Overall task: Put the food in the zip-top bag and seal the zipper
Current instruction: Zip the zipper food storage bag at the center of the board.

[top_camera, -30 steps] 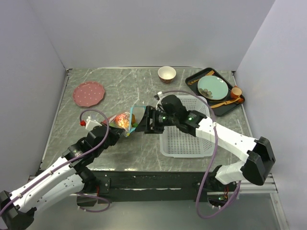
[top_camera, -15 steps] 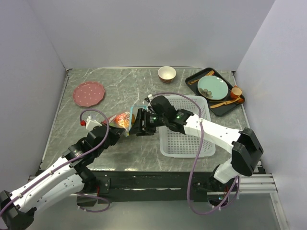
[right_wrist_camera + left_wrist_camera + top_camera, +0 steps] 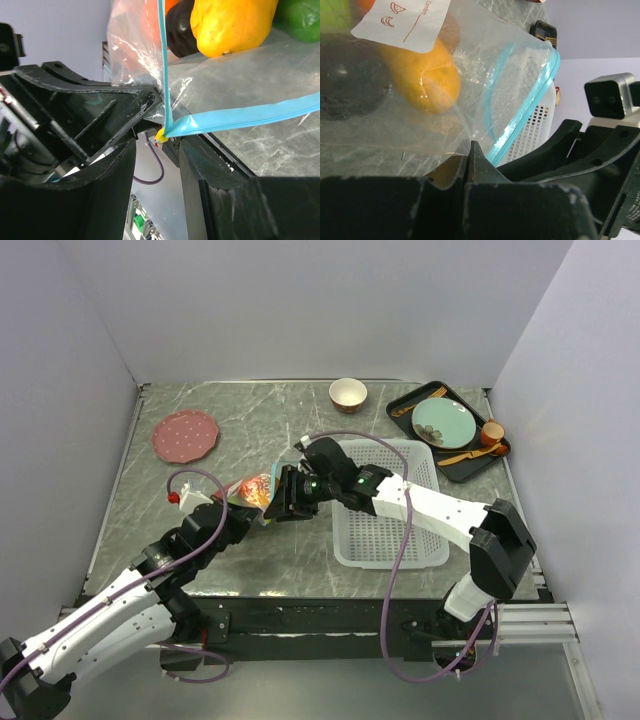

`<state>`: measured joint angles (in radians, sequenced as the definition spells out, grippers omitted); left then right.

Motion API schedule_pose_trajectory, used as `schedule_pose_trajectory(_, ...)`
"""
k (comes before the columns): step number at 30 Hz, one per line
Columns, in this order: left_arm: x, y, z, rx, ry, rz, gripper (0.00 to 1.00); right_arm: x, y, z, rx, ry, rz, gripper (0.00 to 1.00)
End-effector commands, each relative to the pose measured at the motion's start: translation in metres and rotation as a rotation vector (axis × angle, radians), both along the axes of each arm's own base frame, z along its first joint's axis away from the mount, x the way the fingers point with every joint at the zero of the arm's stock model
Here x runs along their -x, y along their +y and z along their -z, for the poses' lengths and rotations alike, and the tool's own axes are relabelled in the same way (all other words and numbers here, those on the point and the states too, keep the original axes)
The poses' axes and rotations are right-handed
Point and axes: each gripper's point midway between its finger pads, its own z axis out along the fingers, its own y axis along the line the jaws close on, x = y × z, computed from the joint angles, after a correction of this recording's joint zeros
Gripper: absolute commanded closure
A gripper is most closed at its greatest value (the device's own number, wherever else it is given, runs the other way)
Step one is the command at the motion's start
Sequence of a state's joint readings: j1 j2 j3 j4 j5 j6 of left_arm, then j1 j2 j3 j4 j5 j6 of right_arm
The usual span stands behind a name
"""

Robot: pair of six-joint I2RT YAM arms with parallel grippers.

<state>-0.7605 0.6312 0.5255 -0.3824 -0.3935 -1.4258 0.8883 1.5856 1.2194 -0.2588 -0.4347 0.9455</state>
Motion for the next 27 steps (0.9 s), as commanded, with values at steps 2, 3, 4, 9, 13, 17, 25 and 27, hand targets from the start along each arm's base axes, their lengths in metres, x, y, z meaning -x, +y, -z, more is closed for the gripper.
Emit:
schedule_pose_trajectory(2, -0.0052, -0.0028, -0.009, 0.021, -0.041, 0.002, 0.99, 0.0006, 0.0101, -0.0075, 0.012, -0.03, -0.008, 0.53)
schedule_pose_trajectory(3, -0.0052, -0.0031, -0.0093, 0.022, -0.042, 0.004, 0.99, -0.0003, 0.01, -0.0062, 0.021, -0.033, -0.004, 0.54)
schedule_pose_trajectory(4, -0.0053, -0.0032, -0.0096, 0.023, -0.044, 0.004, 0.99, 0.0002, 0.0101, -0.0065, 0.023, -0.034, -0.005, 0.55)
schedule_pose_trajectory(9, -0.0047, -0.0023, -0.0104, 0.028, -0.045, 0.0, 0.99, -0.0018, 0.0104, -0.0074, 0.04, -0.045, 0.003, 0.61)
schedule_pose_trajectory(13, -0.0044, -0.0017, -0.011, 0.03, -0.046, -0.002, 0.99, -0.0027, 0.0108, -0.0051, 0.043, -0.044, 0.006, 0.61)
schedule_pose_trajectory(17, -0.0037, -0.0025, -0.0106, 0.032, -0.043, 0.003, 0.99, -0.0045, 0.0108, -0.0045, 0.047, -0.049, 0.012, 0.62)
schedule_pose_trajectory(25, -0.0032, -0.0038, -0.0099, 0.038, -0.041, 0.008, 0.99, -0.006, 0.0143, -0.0045, 0.04, -0.05, 0.008, 0.64)
schedule_pose_trajectory(27, -0.0031, -0.0037, -0.0091, 0.036, -0.039, 0.008, 0.99, -0.0069, 0.0153, -0.0044, 0.04, -0.05, 0.01, 0.65)
